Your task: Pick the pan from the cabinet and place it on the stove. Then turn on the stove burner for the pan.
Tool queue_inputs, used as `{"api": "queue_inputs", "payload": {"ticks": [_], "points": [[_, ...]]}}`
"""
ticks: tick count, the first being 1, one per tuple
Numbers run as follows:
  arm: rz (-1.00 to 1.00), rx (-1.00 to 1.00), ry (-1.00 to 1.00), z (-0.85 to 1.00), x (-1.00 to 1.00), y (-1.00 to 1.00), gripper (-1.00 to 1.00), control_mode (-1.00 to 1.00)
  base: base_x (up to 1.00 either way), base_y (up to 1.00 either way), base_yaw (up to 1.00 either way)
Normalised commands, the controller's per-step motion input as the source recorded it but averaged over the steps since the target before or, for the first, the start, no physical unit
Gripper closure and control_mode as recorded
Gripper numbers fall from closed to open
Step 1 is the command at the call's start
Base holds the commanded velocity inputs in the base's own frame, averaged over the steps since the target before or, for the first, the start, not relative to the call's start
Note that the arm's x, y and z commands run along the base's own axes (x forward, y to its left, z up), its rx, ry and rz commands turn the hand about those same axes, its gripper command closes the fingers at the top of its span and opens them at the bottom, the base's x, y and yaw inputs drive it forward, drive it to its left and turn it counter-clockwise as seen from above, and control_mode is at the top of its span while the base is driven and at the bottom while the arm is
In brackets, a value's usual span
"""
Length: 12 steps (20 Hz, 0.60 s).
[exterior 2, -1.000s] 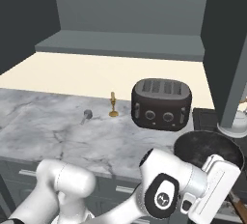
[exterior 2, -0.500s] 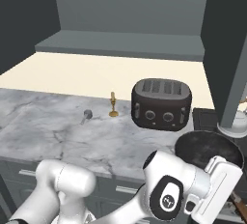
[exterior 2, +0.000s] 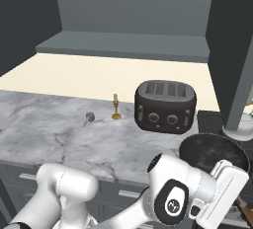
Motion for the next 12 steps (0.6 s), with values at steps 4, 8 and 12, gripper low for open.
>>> {"api": "queue_inputs", "payload": {"ticks": [4, 8, 12], "points": [[0.0, 0.01, -0.01, -0.01, 0.0, 0.0, 1.0, -1.0, 0.0, 0.0, 0.0], [0.0, 0.0, 0.0, -0.02, 0.0, 0.0, 1.0, -1.0, 0.0, 0.0, 0.0], [0.0, 0.01, -0.01, -0.03, 0.0, 0.0, 1.0, -1.0, 0.0, 0.0, 0.0]]}}
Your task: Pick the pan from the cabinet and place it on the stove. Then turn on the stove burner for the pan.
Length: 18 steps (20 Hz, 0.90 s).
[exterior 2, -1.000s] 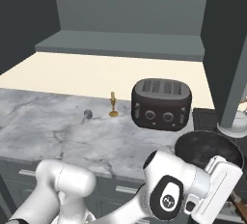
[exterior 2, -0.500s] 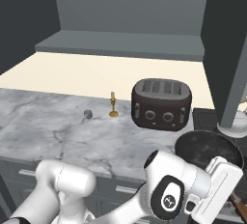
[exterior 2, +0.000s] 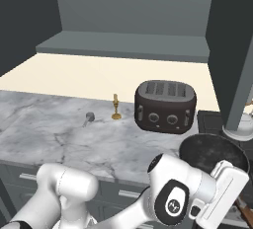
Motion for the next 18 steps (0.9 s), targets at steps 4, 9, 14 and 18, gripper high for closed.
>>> {"api": "queue_inputs", "payload": {"ticks": [4, 9, 14, 18], "points": [[0.0, 0.02, -0.01, -0.04, 0.0, -0.01, 1.0, -1.0, 0.0, 0.0, 0.0], [-0.01, 0.01, 0.0, -0.07, 0.05, -0.03, 1.0, -1.0, 0.0, 0.0, 0.0], [-0.01, 0.0, 0.0, -0.02, 0.09, -0.11, 1.0, -1.0, 0.0, 0.0, 0.0], [0.0, 0.0, -0.02, 0.0, 0.04, -0.2, 1.0, -1.0, 0.0, 0.0, 0.0]]}}
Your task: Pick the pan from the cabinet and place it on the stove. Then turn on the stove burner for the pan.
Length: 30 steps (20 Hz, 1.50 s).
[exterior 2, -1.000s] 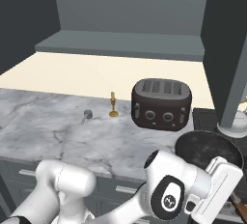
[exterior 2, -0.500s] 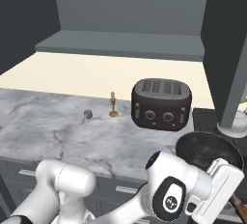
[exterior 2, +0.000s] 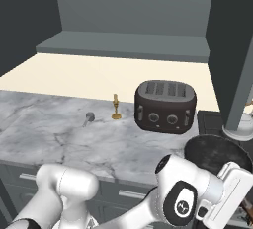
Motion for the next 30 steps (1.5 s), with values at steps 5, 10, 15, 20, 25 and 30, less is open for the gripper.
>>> {"api": "queue_inputs", "payload": {"ticks": [5, 10, 15, 20, 25, 30], "points": [[0.0, 0.0, -0.03, -0.07, 0.0, -0.33, 1.0, -1.0, 0.0, 0.0, 0.0], [0.0, -0.03, -0.01, -0.13, 0.04, -0.34, 1.0, -1.0, 0.0, 0.0, 0.0], [0.0, -0.03, 0.0, -0.07, 0.08, -0.32, 1.0, -1.0, 0.0, 0.0, 0.0], [0.0, -0.02, 0.0, -0.05, 0.11, -0.28, 1.0, -1.0, 0.0, 0.0, 0.0], [0.0, -0.04, 0.0, -0.13, 0.14, -0.21, 1.0, -1.0, 0.0, 0.0, 0.0], [-0.01, -0.05, 0.0, -0.14, 0.17, -0.11, 1.0, -1.0, 0.0, 0.0, 0.0]]}}
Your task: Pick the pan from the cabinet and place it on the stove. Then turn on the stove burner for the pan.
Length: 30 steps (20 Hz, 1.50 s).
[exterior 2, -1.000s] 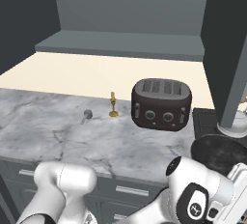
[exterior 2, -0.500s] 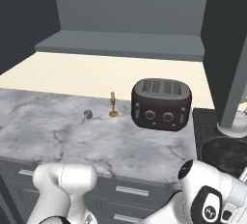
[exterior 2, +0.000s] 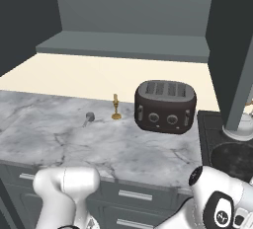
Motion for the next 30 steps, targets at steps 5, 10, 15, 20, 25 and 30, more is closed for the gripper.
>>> {"api": "queue_inputs", "payload": {"ticks": [5, 10, 15, 20, 25, 30], "points": [[-0.02, -0.05, 0.01, -0.14, 0.21, -0.03, 1.0, -1.0, 0.0, 0.0, 0.0], [-0.02, -0.06, 0.0, -0.16, 0.22, -0.02, 1.0, -1.0, 0.0, 0.0, 0.0], [-0.03, -0.07, 0.0, -0.18, 0.2, -0.03, 1.0, -1.0, 0.0, 0.0, 0.0], [-0.03, -0.06, 0.0, -0.17, 0.21, -0.05, 1.0, -1.0, 0.0, 0.0, 0.0], [-0.03, -0.05, 0.0, -0.18, 0.22, -0.04, 1.0, -1.0, 0.0, 0.0, 0.0], [-0.02, -0.05, 0.0, -0.18, 0.25, -0.03, 1.0, -1.0, 0.0, 0.0, 0.0]]}}
